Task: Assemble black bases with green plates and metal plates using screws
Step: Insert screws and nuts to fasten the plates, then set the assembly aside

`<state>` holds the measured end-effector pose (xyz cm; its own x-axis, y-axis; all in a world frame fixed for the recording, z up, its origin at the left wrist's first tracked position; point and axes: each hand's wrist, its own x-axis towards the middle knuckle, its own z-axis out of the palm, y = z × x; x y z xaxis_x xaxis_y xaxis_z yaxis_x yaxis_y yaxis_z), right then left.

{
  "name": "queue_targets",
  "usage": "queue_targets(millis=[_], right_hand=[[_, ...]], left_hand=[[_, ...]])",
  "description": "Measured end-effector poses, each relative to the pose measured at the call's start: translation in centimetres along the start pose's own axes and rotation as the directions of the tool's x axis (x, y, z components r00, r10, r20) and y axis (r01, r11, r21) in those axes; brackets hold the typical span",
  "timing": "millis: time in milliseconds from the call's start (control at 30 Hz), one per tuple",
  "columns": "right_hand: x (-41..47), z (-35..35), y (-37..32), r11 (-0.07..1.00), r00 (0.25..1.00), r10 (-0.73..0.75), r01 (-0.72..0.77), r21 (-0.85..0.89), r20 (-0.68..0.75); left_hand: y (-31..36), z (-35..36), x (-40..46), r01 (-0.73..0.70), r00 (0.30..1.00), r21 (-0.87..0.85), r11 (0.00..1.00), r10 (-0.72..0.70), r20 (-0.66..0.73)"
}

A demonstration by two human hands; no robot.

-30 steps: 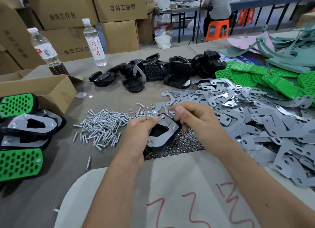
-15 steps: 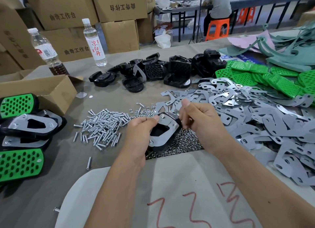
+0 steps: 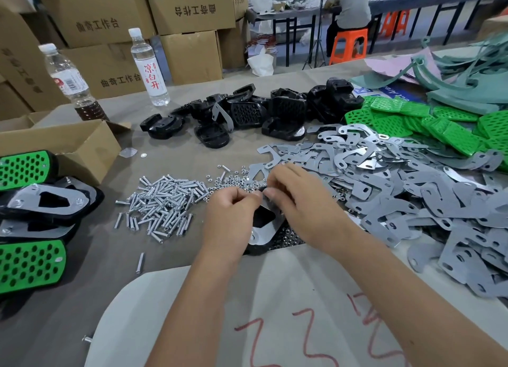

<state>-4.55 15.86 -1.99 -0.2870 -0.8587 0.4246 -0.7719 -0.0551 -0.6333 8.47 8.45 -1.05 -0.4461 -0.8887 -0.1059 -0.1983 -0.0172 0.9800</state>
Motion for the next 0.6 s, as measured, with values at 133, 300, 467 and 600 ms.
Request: queue_targets(millis=[133, 300, 467, 600], right_hand=[[0.07, -0.26, -0.07, 0.987, 0.998, -0.043, 0.048, -0.153, 0.035], [-0.01, -0.07, -0.17, 0.970, 0.998, -0.059, 0.052, -0.238, -0.021], [0.11, -0.08, -0.21, 0.988, 0.977, -0.062, 0.031, -0.153, -0.202], [-0.22, -0.46, -0.20, 0.991, 0.983, -0.077, 0.058, -0.117, -0.168]], left_hand=[[0.37, 0.38, -0.44, 0.010, 1.000, -0.049, 0.999, -0.010, -0.009], [0.16, 0.07, -0.16, -0.030, 0.999, -0.064, 0.997, 0.032, 0.029], [0.07, -0.13, -0.17, -0.150, 0.987, -0.022, 0.988, 0.151, 0.050], [0.34, -0.11, -0.38, -0.226, 0.974, -0.013, 0.974, 0.227, 0.015]])
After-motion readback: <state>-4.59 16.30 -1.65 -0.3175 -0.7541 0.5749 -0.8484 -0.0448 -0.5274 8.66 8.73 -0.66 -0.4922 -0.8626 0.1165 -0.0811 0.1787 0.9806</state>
